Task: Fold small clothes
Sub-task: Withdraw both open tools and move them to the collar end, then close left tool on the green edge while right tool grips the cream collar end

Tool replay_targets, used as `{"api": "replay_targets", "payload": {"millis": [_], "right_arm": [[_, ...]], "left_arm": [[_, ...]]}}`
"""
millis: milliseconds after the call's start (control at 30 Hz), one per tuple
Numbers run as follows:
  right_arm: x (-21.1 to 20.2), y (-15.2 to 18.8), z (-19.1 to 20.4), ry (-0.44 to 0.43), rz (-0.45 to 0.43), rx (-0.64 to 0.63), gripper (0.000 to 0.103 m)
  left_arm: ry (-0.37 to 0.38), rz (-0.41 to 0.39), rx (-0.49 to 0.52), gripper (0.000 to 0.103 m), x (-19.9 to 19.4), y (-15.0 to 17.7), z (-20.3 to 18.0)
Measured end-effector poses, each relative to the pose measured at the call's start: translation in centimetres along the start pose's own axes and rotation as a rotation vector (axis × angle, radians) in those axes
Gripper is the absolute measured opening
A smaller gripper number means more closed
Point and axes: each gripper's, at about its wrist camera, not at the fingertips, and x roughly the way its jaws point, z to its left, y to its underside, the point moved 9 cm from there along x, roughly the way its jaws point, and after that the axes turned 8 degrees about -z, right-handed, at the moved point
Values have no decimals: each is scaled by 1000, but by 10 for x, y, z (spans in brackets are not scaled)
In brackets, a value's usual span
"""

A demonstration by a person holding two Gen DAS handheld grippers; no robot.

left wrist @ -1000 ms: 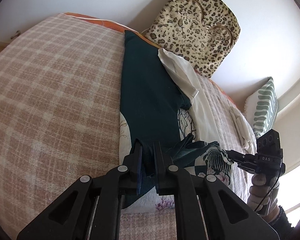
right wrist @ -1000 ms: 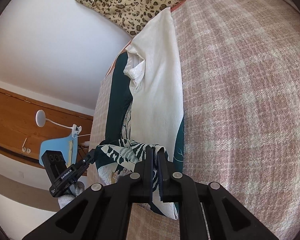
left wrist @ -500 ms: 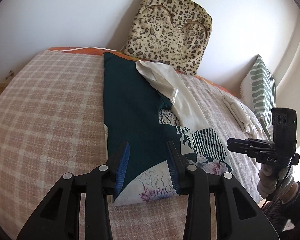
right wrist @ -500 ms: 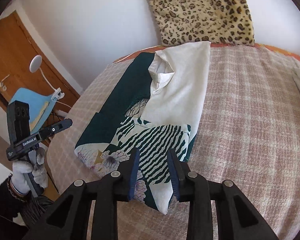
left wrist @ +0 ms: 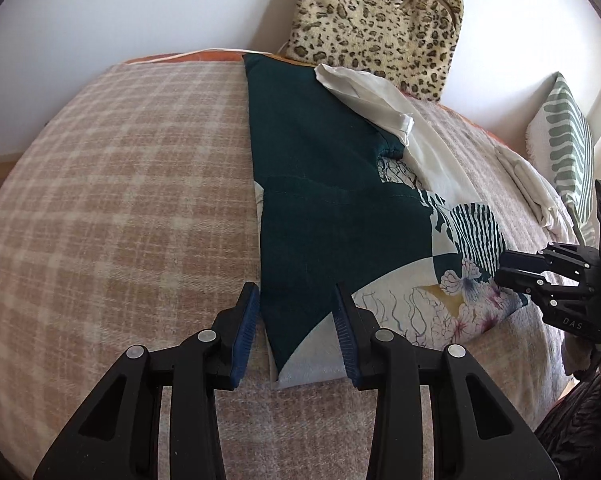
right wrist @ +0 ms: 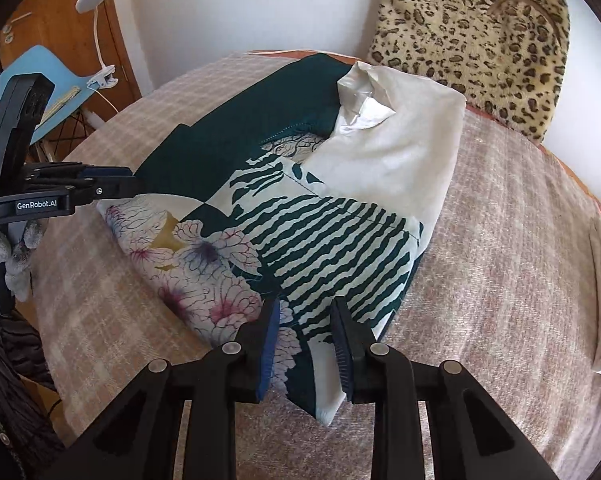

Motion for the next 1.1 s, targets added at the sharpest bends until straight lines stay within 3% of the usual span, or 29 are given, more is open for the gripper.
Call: {"api": "replay_targets", "payload": {"millis": [233,367,633,733,967,1100], "right_arm": [[-16,-25,-43,15,-78,155,32],[-6,-32,-66,4,-91,257,35],[28,-38,-100,-96,-35,422,39],[43,-43,-113,-174,-17,495,40],[75,-73,-141,-273,-26,532,37],[96,-96,-150,-305,-32,522,37]], "left_arm": [[23,-79,-16,36,-4,-36,11],[87,-86,-68,52,4,-58,10],[165,20,-233,52,62,-84,39],[226,76,-298,52,83,-87,43],[344,113,-308,50,112,-115,35],[354,109,-294,49,134,-141,40]]}}
